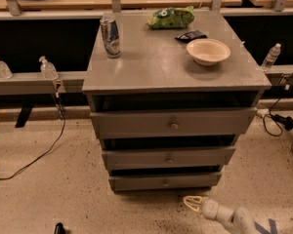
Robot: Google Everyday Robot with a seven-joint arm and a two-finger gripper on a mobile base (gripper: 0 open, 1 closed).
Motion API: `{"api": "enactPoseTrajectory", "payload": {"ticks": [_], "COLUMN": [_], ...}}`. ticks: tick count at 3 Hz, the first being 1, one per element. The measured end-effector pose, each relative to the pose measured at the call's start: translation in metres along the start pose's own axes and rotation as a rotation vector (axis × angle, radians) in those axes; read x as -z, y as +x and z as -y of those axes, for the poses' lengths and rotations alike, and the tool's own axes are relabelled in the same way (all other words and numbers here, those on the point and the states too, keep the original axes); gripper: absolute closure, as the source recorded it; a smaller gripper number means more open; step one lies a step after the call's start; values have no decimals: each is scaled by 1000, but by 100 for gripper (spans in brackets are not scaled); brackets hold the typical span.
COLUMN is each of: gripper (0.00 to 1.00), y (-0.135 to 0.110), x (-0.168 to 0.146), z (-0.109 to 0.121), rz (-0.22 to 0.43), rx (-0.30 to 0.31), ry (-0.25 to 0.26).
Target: Close bottom drawer
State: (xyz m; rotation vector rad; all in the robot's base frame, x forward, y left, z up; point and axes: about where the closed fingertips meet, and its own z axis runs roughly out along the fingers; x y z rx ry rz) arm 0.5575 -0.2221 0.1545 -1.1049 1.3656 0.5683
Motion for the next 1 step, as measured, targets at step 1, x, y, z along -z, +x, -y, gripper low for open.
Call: {"api": "enactPoseTrajectory", "payload": {"ticks": [1], "gripper": [74], "y": [-13], "x": [39], "z": [-22], "rz": [11], "rx": [-6], "ry": [24]}}
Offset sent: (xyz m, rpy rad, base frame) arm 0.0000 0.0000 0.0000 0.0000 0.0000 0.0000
